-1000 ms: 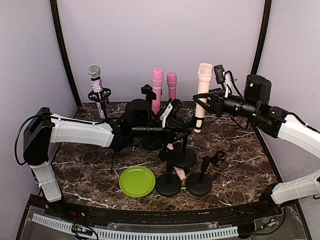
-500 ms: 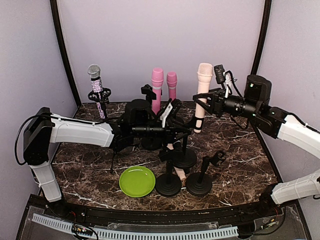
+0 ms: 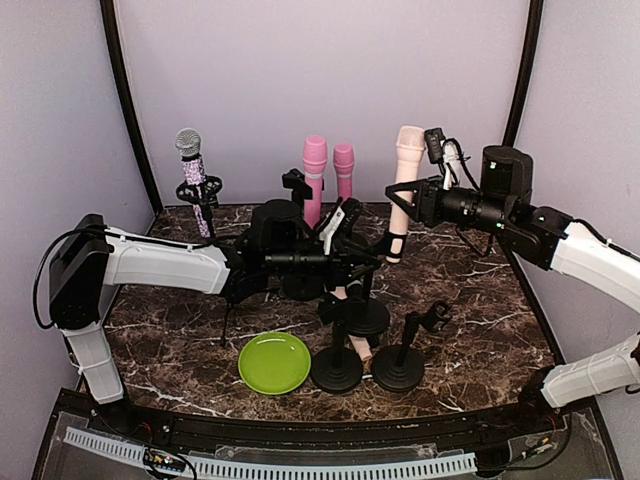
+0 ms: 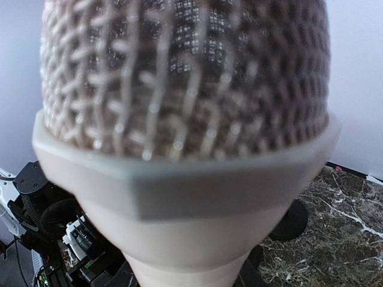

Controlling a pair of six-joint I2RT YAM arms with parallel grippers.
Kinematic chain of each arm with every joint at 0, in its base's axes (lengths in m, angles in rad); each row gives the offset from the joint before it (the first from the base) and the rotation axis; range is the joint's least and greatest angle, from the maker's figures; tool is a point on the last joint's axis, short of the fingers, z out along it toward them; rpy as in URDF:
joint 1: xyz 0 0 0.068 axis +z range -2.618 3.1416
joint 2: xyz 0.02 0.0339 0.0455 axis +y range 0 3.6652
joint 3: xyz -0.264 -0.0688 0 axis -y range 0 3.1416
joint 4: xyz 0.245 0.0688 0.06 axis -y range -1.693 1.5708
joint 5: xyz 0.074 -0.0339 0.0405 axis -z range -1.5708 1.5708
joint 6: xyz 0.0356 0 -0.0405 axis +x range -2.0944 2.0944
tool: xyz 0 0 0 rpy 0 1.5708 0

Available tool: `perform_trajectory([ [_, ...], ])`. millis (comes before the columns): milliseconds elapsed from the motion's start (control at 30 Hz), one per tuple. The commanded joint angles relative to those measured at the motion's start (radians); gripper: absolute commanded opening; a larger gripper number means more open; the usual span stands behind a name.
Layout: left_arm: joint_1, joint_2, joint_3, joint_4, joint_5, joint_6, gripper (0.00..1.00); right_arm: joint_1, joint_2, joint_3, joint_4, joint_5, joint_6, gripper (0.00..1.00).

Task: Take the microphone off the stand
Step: Remove the microphone from the microphone stand.

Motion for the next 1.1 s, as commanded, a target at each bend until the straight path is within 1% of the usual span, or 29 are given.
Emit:
perform_trajectory([
  [0, -0.001, -0.015, 0.022, 0.025, 0.022, 0.017, 0.0, -0.014, -0.01, 0.051, 0.052, 0.118, 0.003, 0.0],
  [1067, -0.001, -0.019, 0.013, 0.03, 0.023, 0.012, 0.0, -0.015, -0.079, 0.029, 0.053, 0.201, 0.012, 0.0],
])
